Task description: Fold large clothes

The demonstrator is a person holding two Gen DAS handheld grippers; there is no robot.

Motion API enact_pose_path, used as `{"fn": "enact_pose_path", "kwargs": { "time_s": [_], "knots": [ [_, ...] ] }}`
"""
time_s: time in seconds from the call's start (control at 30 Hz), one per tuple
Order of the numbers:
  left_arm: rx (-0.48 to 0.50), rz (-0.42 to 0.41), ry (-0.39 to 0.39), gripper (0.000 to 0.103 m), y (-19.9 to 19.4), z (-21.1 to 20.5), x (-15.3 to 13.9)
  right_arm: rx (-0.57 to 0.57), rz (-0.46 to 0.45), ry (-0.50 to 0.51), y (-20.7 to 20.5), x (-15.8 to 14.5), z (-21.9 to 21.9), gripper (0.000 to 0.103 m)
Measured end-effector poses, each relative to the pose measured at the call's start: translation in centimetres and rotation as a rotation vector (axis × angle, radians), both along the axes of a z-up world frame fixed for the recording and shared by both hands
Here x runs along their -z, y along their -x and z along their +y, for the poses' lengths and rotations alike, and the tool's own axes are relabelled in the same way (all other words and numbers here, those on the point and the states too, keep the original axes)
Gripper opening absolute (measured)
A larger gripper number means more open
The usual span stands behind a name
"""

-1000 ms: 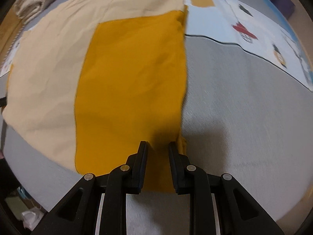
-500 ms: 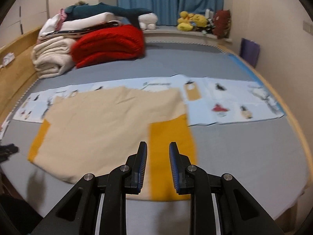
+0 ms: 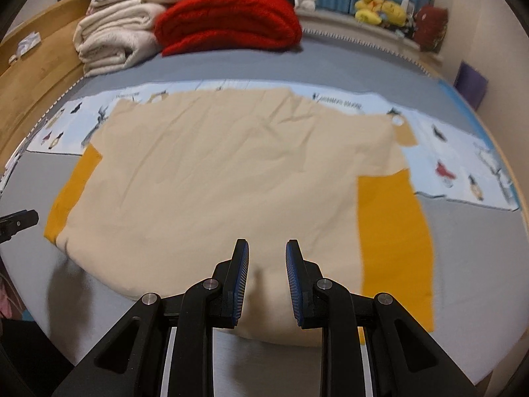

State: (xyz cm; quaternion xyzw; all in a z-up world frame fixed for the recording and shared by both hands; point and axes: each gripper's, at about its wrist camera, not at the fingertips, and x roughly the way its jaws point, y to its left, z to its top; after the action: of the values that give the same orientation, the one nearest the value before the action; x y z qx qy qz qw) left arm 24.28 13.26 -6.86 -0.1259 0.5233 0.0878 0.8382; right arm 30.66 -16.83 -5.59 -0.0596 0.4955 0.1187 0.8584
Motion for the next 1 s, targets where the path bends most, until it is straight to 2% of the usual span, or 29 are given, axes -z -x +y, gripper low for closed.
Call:
{"fn": "enact_pose_path", "kwargs": {
  "time_s": [0.07, 0.13, 0.2, 0.3, 0.4, 0.5, 0.63, 0.77, 0.9, 1.0],
  "knots": [
    [-0.005, 0.008, 0.014, 0.034, 0.0, 0.3, 0.2, -0.006, 0.055, 0.000, -0.9, 1.7, 0.6, 0.025],
    [-0.020, 0.018, 0.047, 0.034, 0.1, 0.9, 0.6, -0.019, 0.149, 0.064, -1.6, 4.5, 1.5, 0.025],
    [-0.051, 0.056, 0.166, 0.035, 0.1, 2.3, 1.7, -0.004, 0.237, 0.150, -2.0, 7.2, 1.8, 0.025],
    [-0.156, 0.132, 0.398, 0.036, 0.4, 4.9, 4.4, 0.041, 0.258, 0.119, -2.5, 7.6, 1.4, 0.025],
    [-0.310, 0.190, 0.541, 0.042, 1.1, 7.3, 7.0, 0.054, 0.252, 0.096, -2.5, 7.2, 1.3, 0.025],
    [-0.461, 0.215, 0.620, 0.045, 1.9, 9.4, 8.8, 0.036, 0.248, 0.119, -2.2, 7.4, 1.6, 0.025],
    [-0.584, 0.214, 0.692, 0.048, 2.4, 10.8, 10.3, 0.003, 0.234, 0.150, -2.0, 7.1, 2.2, 0.025],
    [-0.642, 0.188, 0.753, 0.048, 1.8, 11.2, 11.2, -0.011, 0.234, 0.155, -1.9, 7.0, 2.3, 0.025],
    [-0.707, 0.174, 0.788, 0.048, 1.4, 11.3, 12.3, -0.020, 0.236, 0.150, -1.9, 6.9, 2.2, 0.025],
    [-0.746, 0.145, 0.780, 0.051, 0.9, 10.9, 12.5, -0.028, 0.237, 0.139, -2.0, 6.9, 2.0, 0.025]
  ]
}}
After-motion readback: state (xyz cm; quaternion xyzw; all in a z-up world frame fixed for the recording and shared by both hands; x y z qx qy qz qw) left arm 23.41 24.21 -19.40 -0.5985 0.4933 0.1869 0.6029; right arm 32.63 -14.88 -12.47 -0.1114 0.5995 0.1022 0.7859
